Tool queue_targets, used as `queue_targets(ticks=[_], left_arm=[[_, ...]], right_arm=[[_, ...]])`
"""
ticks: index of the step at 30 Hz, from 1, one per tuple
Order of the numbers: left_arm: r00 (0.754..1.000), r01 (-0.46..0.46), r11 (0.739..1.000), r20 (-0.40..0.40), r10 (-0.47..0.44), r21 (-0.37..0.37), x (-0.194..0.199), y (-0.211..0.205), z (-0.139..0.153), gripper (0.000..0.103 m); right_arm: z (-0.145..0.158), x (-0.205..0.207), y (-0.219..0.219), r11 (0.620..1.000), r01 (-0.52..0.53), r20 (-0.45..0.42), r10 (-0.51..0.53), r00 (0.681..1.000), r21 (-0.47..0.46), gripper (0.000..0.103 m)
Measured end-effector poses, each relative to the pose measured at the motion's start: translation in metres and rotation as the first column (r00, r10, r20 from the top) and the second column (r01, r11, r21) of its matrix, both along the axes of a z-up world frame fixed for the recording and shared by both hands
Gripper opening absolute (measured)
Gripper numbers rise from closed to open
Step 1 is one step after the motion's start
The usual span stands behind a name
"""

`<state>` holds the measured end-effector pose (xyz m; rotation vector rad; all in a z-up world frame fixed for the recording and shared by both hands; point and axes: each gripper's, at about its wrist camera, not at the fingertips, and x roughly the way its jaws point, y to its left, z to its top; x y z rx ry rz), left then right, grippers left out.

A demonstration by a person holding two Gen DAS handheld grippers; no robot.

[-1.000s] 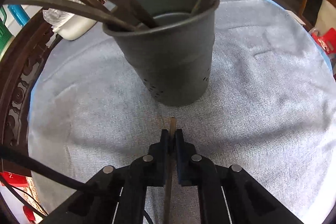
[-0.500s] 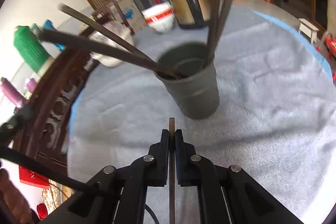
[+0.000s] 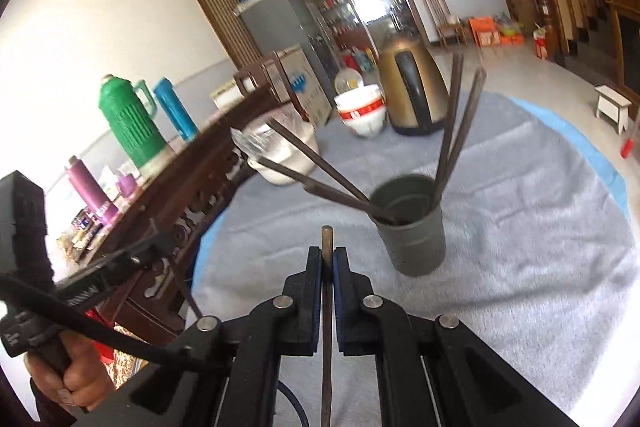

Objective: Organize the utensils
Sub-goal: 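Raise both grippers with their chopsticks up above the holder cup, then lower both chopsticks into the cup and open both grippers to release them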

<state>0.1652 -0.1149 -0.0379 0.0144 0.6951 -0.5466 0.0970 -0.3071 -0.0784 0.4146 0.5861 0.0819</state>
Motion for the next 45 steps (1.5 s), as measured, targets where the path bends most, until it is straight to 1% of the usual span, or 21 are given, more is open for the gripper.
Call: queue_targets(ticks=[4, 17, 24, 30, 37, 45], left_arm=[[1.000, 0.006, 1.000, 0.009, -0.006, -0.005, -0.005, -0.001, 0.006, 0.006], [0.997, 0.039, 0.999, 0.068, -0.039, -0.008, -0.017, -0.014, 0.035, 0.007], [0.994, 0.048, 0.999, 0.102, -0.048, 0.003, -0.016, -0.020, 0.051, 0.006], [0.992, 0.057, 0.998, 0.112, -0.055, -0.018, -0.011, -0.025, 0.069, 0.007], [0.985, 0.063, 0.997, 0.162, -0.054, -0.054, -0.007, -0.032, 0.090, 0.007], [0.969, 0.086, 0.993, 0.237, -0.063, -0.087, -0.002, -0.049, 0.112, 0.006]], right_arm=[[0.009, -0.007, 0.002, 1.000, 0.002, 0.041, -0.002, 0.999, -0.007, 0.006], [0.038, -0.015, -0.010, 1.000, 0.027, 0.125, -0.027, 0.992, 0.001, 0.006], [0.060, -0.019, -0.018, 0.998, 0.059, 0.159, -0.054, 0.986, -0.028, 0.006], [0.077, -0.021, -0.030, 0.993, 0.104, 0.187, -0.092, 0.978, -0.053, 0.006], [0.097, -0.020, -0.036, 0.976, 0.169, 0.232, -0.134, 0.963, -0.134, 0.006], [0.113, -0.014, -0.037, 0.948, 0.229, 0.280, -0.164, 0.946, -0.220, 0.006]])
